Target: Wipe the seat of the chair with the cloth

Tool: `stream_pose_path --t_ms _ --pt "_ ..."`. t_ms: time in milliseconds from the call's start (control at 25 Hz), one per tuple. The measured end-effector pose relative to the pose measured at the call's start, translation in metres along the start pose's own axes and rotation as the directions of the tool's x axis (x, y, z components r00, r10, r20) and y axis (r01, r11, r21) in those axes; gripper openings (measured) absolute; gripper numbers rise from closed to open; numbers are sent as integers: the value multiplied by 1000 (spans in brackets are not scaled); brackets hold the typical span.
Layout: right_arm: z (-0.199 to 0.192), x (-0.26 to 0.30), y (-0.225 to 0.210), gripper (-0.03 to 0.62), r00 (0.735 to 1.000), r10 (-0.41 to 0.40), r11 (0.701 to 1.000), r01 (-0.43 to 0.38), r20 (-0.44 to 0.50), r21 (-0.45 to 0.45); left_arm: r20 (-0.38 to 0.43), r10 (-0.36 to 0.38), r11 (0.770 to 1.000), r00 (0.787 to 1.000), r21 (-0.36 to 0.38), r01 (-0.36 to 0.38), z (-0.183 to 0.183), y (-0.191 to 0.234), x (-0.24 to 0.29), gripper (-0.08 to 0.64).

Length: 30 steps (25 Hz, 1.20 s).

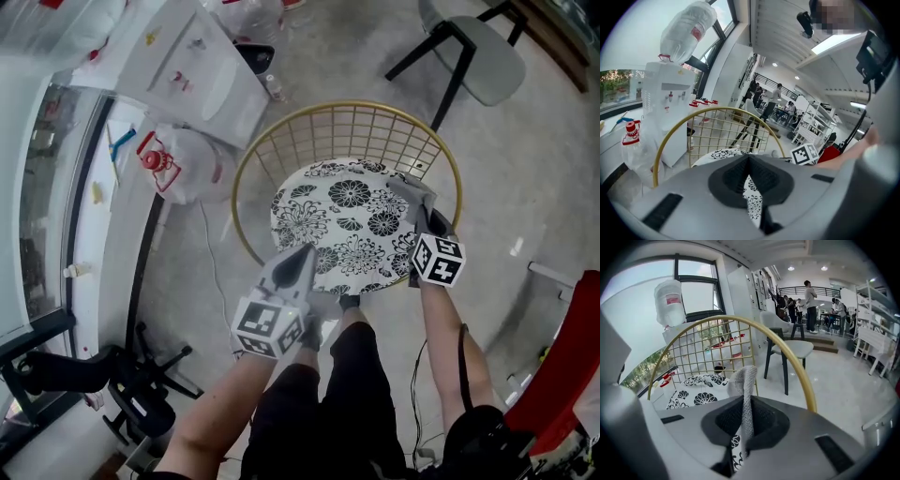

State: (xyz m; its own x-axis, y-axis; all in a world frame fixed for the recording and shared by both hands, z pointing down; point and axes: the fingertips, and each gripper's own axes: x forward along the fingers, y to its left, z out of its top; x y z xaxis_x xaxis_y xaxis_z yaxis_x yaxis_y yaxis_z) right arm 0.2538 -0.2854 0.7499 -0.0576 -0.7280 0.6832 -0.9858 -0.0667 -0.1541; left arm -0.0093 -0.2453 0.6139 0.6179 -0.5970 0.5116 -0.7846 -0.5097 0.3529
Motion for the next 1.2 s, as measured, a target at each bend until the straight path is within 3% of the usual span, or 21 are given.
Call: stream_pose_path --t_ms 440,680,920,1200 --pt "1 -45 -20 23 990 -134 991 135 40 -20 6 -7 1000 1000 6 7 -3 -5 -23 6" --pt "-24 -36 -30 23 970 -241 967 239 -16 -85 26 -42 999 999 -6 42 -7 -12 -25 6" --pt "-61 -3 -17 23 970 -218 974 209 -106 -87 -8 0 1000 1000 -10 0 -25 3 -24 6" --pt "-82 23 24 23 979 -115 987 94 -167 -132 -8 30 999 1000 -28 -30 -32 21 -33 6"
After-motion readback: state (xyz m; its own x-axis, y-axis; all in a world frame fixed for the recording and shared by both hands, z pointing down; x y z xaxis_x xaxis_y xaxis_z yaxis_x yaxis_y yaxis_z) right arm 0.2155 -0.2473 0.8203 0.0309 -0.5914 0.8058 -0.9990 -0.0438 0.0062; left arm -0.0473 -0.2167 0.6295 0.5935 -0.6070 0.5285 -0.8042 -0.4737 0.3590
